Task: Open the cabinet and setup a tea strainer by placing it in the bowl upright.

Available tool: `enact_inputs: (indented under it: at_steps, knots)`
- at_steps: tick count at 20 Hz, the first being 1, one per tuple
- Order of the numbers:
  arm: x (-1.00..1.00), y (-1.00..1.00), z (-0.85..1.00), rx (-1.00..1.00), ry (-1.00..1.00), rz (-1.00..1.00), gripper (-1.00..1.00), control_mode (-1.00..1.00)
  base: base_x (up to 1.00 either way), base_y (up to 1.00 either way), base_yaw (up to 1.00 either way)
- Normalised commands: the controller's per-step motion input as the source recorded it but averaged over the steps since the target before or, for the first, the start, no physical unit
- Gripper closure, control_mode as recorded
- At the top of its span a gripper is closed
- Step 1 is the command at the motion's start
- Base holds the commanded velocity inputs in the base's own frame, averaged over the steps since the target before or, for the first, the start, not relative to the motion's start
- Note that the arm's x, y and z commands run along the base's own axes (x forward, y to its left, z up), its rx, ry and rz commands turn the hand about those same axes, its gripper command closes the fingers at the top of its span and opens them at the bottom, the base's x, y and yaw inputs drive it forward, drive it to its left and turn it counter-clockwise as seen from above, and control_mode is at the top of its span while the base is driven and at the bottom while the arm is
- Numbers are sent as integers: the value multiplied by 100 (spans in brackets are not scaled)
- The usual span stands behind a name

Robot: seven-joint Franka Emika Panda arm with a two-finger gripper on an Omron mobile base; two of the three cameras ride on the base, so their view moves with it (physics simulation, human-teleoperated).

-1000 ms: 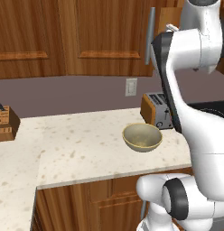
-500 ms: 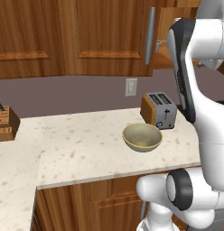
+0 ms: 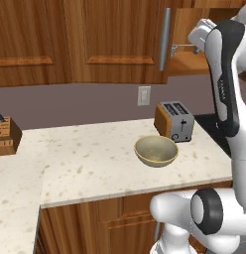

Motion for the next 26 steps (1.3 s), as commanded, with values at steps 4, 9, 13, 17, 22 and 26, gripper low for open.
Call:
enact_inputs:
  at_steps: [4,9,13,17,22,26]
  knots:
    - [10,0,0,1,-22,26,-100,-100,0,0,0]
    - [1,0,0,0,-22,30,-100,-100,0,0,0]
    - [0,0,0,0,-23,32,-100,-100,0,0,0]
    - [1,0,0,-3,-21,31,-100,-100,0,0,0]
    - [9,0,0,-17,-19,23,-100,-100,0,0,0]
    - [25,0,0,-21,3,5,-100,-100,0,0,0]
